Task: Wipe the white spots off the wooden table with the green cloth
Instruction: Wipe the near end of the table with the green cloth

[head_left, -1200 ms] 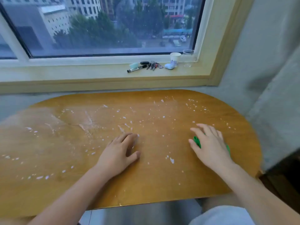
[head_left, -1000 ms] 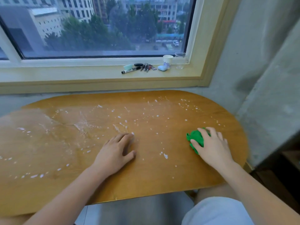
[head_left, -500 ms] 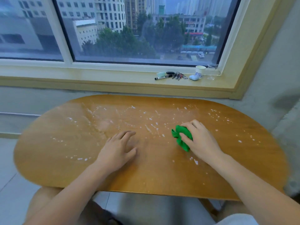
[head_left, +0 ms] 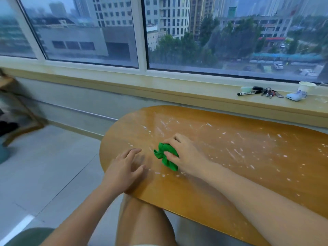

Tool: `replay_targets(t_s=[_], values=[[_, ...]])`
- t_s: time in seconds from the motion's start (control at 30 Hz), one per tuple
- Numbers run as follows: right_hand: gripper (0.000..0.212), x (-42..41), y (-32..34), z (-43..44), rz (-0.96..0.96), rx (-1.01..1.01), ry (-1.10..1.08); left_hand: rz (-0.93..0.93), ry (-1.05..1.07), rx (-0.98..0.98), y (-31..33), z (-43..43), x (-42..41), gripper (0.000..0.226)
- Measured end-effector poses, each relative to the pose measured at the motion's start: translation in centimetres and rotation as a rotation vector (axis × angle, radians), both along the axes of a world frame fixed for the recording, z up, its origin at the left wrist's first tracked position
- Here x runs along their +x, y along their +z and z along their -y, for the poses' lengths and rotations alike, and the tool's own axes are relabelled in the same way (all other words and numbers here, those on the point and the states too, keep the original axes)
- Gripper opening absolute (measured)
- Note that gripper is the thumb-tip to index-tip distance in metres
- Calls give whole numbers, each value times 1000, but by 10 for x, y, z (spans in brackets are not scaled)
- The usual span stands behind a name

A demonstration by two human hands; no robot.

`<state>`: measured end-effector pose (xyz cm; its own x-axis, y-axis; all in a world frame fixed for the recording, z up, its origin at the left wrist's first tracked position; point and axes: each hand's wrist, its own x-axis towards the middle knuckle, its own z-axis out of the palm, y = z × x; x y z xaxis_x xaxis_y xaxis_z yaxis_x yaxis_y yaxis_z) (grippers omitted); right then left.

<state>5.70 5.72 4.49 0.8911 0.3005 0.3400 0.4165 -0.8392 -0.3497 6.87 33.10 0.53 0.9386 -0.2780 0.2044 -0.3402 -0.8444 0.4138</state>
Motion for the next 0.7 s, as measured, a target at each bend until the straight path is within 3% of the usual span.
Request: replay_targets(t_s=[0.33,0.7], values=[[36,42,-28,-133,-47,-150,220,-19,262,-159,-20,-93,1,53],[50,33,-52,-152,-79,-200,375,-29,225,-191,-46,-114,9,48]])
